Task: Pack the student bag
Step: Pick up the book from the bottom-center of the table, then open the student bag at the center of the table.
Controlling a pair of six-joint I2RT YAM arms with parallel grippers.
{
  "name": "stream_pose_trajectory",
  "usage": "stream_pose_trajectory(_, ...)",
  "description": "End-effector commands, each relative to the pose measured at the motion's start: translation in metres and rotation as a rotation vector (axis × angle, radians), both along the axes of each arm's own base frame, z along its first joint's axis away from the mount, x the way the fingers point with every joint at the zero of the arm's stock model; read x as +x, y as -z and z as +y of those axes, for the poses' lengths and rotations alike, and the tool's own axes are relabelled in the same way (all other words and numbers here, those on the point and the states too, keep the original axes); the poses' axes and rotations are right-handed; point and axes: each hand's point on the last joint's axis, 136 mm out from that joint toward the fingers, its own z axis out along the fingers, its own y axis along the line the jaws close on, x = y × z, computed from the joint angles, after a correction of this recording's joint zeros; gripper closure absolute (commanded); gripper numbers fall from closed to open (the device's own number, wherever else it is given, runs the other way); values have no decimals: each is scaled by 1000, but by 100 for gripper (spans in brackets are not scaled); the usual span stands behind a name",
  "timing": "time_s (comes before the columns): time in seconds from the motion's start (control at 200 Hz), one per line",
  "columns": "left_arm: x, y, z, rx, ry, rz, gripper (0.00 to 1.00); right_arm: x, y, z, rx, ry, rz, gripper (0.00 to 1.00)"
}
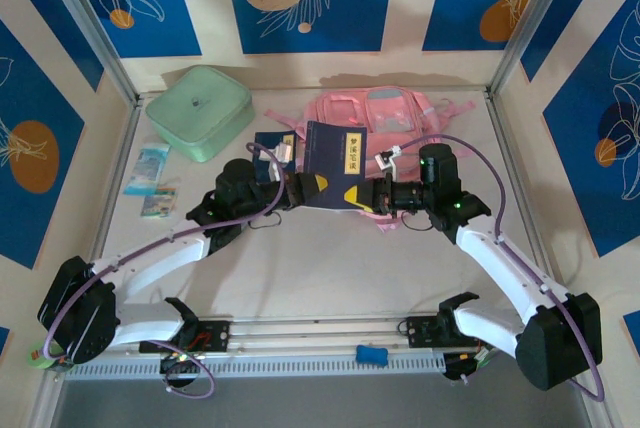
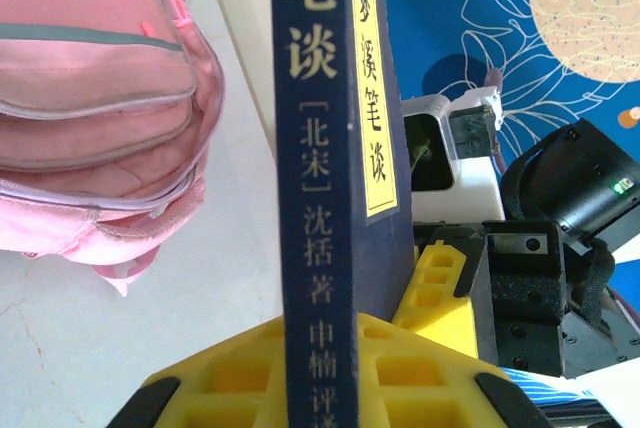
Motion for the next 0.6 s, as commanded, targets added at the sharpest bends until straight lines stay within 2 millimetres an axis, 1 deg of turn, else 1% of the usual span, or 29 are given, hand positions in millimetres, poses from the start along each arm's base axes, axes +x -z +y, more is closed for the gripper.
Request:
stream_pose_trajectory(0.0,-1,-18,-2,36,18,-88,82,2,-12,-7,-20,18,-44,98)
stream_pose_trajectory(0.04,0,-19,0,69,10,-109,75,2,-13,-11,-35,26,-51,99)
stream_pose_trajectory(0.13,4,-6,8,214,-5,-151,61,-1,-12,-21,-99,60,-60,100)
stream_pose_trajectory(0.22,9,2,14,382,14,-214,54,-1,-15,-34,-110,98,-53,100)
stream_pose_trajectory(0.29,16,8,16,503,44,-267,50,-1,-17,-47,-113,150,-27,100)
stream_pose_trajectory(0.31,18,7,15,526,54,-296,50,0,-16,-52,-119,169,-17,100)
stream_pose_trajectory(0.415,34,18,9,641,105,-398,46,0,-7,-74,-154,248,26,100)
stream_pose_trajectory(0.595,54,32,-24,723,254,-566,38,7,6,-113,-181,411,100,100)
